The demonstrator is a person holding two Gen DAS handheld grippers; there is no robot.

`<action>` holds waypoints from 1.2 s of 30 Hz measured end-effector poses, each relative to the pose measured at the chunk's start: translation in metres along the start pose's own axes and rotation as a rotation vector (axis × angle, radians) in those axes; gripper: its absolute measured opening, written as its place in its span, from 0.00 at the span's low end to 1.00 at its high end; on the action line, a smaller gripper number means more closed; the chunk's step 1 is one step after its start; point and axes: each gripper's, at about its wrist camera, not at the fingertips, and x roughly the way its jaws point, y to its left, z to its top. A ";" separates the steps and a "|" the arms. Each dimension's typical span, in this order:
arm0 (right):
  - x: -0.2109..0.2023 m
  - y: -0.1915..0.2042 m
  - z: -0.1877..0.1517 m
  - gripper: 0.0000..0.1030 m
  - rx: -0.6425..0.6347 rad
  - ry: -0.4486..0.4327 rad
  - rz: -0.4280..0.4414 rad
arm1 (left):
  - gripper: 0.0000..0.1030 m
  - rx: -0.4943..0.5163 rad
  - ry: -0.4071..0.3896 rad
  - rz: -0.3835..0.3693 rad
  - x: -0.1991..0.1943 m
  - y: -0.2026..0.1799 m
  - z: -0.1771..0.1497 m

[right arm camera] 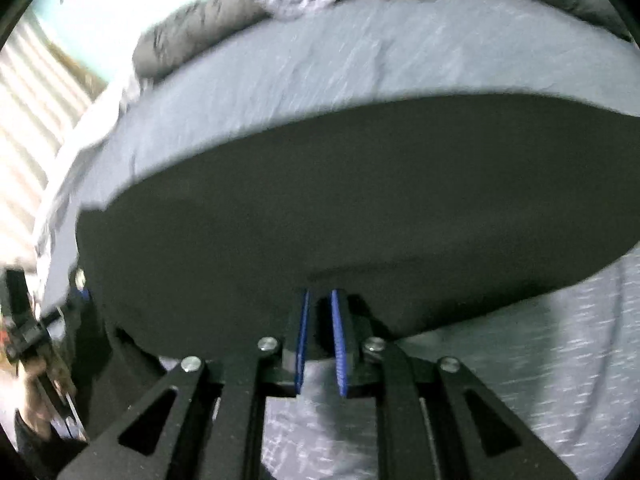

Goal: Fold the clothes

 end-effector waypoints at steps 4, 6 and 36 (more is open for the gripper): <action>-0.026 -0.036 0.020 0.48 0.054 -0.083 -0.057 | 0.70 -0.014 -0.012 -0.003 -0.003 0.003 0.010; -0.035 -0.051 0.029 0.48 0.053 -0.095 -0.119 | 0.72 -0.024 -0.041 -0.002 -0.009 0.007 0.018; -0.091 -0.269 0.120 0.70 0.277 -0.142 -0.362 | 0.77 -0.115 0.043 0.301 -0.002 0.160 0.162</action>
